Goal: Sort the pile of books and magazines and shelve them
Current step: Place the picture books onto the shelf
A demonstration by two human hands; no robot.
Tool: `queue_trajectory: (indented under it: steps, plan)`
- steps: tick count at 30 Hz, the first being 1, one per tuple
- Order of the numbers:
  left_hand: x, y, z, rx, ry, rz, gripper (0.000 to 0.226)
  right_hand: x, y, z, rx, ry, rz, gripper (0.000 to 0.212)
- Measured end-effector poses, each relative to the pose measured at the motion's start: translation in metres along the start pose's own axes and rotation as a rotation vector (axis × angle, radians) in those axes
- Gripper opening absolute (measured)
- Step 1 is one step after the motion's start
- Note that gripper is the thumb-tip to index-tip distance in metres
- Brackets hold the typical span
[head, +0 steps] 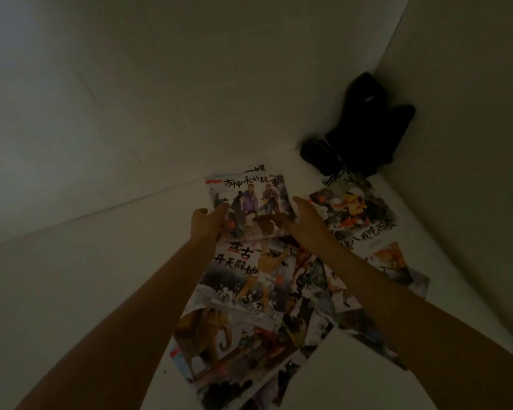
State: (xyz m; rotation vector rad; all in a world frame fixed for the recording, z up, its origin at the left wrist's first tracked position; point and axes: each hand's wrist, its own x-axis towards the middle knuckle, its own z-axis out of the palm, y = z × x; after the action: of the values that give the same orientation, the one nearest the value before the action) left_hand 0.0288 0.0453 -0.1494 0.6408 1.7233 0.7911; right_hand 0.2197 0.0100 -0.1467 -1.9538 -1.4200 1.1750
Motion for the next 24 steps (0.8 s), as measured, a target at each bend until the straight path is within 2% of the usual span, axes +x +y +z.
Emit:
queue_trajectory:
  steps: [2,6,8,9,11,12,16,18,20,22,24]
  plan:
    - [0.001,0.005,0.009,-0.032,-0.042,-0.012,0.020,0.014,-0.006,0.005,0.167,-0.006,0.068,0.064]
    - [0.002,0.010,0.014,0.099,-0.049,0.057,0.026,0.027,-0.014,0.007,0.500,0.017,0.259,0.067]
    - [-0.001,0.013,0.006,0.127,-0.069,0.093,0.019,0.027,-0.013,0.002,0.587,0.014,0.360,0.059]
    - [-0.001,0.011,0.001,0.119,-0.088,0.105,0.012,0.026,-0.013,-0.002,0.600,-0.005,0.352,0.048]
    - [-0.008,0.009,-0.011,0.150,-0.125,0.128,0.017,0.015,-0.017,-0.007,0.586,-0.030,0.265,0.013]
    - [-0.012,0.008,-0.016,0.226,-0.137,0.155,0.017,0.005,-0.017,-0.008,0.552,-0.020,0.251,0.008]
    - [-0.030,-0.020,-0.028,0.794,-0.120,0.237,0.034,-0.051,-0.002,0.003,0.447,0.094,0.273,0.026]
    - [-0.040,-0.033,-0.029,0.923,-0.085,0.262,0.043,-0.078,0.010,0.019,0.318,0.164,0.301,0.034]
    - [-0.046,-0.038,-0.029,0.751,-0.142,0.214,0.050,-0.093,0.012,0.033,0.238,0.295,0.356,0.036]
    - [-0.048,-0.038,-0.031,0.515,-0.186,0.132,0.055,-0.100,0.008,0.043,0.309,0.364,0.365,0.027]
    - [-0.054,-0.040,-0.035,0.405,-0.231,0.081,0.040,-0.101,0.001,0.048,0.430,0.355,0.398,0.012]
